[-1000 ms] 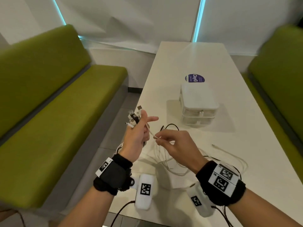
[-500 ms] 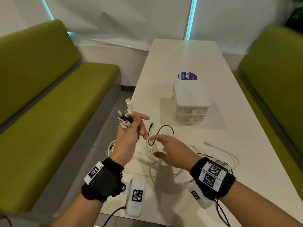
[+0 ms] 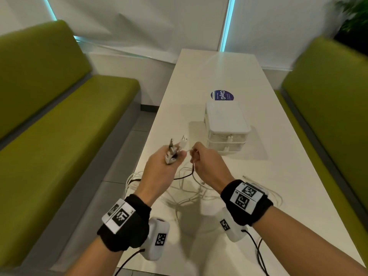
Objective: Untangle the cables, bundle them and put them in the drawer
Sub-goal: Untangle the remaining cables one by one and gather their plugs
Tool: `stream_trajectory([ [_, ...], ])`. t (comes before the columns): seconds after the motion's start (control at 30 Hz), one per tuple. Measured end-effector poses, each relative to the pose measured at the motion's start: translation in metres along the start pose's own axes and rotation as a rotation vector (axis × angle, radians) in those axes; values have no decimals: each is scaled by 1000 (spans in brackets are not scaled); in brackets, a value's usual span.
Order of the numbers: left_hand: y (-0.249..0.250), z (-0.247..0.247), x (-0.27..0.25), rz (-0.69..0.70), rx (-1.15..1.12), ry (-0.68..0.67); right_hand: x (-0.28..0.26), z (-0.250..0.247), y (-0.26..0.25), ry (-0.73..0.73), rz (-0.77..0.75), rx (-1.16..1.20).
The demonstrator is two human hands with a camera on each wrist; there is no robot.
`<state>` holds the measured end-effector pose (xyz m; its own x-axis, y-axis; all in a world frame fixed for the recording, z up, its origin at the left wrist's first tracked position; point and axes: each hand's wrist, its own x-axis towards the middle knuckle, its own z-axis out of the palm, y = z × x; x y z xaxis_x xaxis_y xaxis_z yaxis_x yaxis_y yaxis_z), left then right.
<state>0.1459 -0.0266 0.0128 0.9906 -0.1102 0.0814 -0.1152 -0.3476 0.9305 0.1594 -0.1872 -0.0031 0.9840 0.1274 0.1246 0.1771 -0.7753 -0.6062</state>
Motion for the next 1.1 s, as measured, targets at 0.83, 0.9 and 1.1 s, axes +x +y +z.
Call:
stream_trajectory([
  [0.83, 13, -38, 7, 55, -381, 471, -39, -17, 35, -342, 79, -214],
  [0.9, -1, -35, 6, -58, -200, 450, -38, -23, 33, -312, 115, -116],
  [1.1, -22, -31, 4, -212, 290, 148, -34, -41, 30, -192, 236, 226],
])
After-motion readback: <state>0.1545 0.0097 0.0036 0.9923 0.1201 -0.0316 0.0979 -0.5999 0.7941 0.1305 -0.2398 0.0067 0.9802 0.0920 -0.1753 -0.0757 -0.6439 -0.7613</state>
